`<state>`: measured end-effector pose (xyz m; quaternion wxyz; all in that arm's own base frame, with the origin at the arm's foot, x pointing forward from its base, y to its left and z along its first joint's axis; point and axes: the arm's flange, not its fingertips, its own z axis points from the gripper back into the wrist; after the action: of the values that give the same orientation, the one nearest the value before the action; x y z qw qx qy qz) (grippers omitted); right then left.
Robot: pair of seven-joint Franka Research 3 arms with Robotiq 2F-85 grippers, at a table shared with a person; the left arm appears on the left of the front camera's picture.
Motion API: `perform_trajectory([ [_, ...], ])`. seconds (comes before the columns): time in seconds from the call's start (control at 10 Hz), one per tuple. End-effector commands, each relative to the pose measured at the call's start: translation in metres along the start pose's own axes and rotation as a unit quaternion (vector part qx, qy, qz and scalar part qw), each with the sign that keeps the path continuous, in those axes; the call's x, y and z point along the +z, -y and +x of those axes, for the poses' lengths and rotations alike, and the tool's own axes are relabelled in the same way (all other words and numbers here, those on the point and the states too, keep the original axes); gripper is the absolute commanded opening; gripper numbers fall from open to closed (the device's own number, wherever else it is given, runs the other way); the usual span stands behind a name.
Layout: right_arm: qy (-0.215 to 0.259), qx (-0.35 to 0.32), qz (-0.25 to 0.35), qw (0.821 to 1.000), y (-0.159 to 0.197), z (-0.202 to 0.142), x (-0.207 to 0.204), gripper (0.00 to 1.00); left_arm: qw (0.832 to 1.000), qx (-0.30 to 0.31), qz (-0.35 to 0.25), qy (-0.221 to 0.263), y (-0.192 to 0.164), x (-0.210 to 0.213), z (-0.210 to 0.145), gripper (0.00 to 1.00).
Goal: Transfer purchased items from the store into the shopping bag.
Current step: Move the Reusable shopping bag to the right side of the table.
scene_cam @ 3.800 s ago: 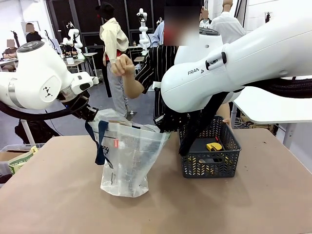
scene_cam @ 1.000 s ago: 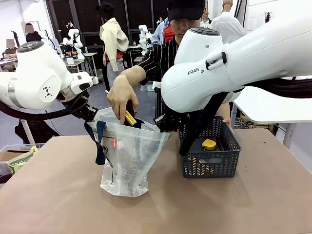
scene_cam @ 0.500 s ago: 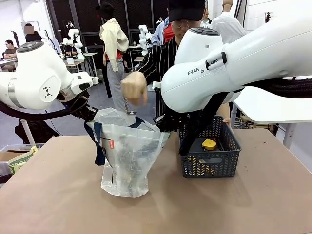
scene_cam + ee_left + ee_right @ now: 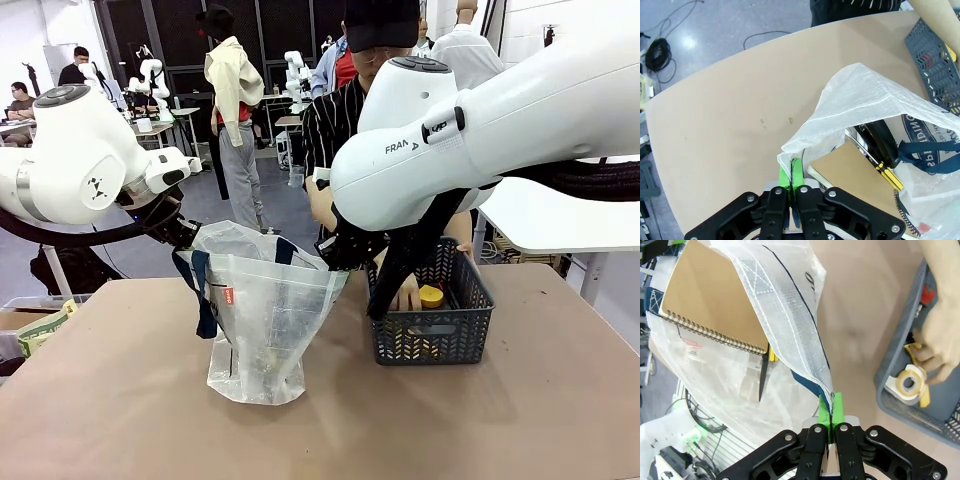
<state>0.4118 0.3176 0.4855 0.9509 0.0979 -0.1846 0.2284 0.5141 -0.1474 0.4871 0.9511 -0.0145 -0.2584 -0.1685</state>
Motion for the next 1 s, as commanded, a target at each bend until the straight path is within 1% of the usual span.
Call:
perform_trajectory([
  [0.0, 0.0, -0.003, 0.001, 1.0, 0.0008, 0.0001, 0.0003, 0.0, 1.0, 0.007, 0.003, 0.001, -0.0028, 0.0031, -0.0031, 0.0],
  [0.9, 0.0, -0.003, 0.001, 1.0, 0.0008, 0.0001, 0.0003, 0.0, 1.0, 0.007, 0.003, 0.001, -0.0028, 0.0031, -0.0031, 0.0],
])
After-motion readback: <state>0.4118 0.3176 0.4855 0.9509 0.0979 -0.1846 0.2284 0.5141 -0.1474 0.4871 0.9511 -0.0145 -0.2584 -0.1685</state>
